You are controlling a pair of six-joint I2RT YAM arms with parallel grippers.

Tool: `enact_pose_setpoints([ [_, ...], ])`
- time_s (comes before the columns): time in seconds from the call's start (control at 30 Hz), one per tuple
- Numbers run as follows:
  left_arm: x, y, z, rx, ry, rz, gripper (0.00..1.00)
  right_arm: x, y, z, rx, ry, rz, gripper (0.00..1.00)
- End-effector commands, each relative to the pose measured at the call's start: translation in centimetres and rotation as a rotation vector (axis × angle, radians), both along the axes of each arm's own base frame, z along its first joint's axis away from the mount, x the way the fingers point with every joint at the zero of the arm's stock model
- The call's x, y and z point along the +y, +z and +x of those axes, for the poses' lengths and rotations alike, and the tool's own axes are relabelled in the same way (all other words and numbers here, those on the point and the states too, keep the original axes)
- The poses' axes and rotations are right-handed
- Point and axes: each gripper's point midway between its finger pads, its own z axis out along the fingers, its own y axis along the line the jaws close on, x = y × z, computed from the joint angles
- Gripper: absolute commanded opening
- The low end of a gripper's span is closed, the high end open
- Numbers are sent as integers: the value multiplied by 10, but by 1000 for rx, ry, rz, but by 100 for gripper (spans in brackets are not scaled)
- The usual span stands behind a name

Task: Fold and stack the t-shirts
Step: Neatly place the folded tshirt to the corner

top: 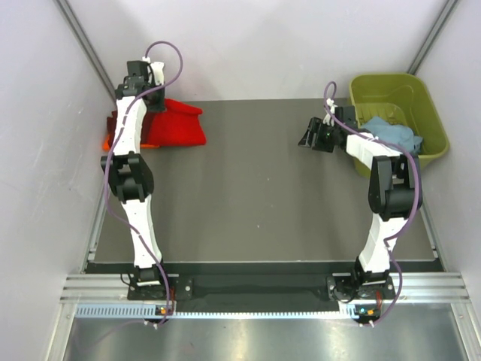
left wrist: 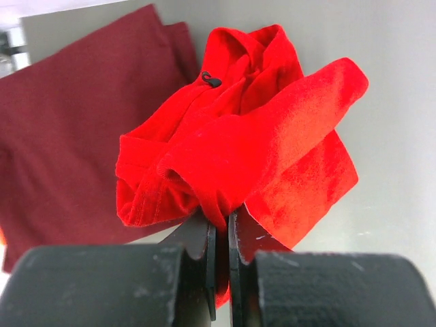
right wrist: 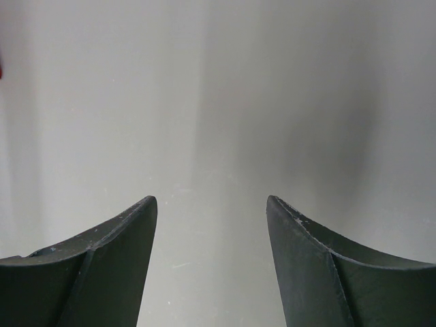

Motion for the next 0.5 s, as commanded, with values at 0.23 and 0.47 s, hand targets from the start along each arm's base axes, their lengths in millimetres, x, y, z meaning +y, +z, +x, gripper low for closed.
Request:
enact_pose_setpoints([
  [0.23,23,87,13,-231,59,122,0,0,33,5,-99,4,3,66],
  [0.47,39,91,13,-240,109,176,0,2,32,5,-95,6,8,66],
])
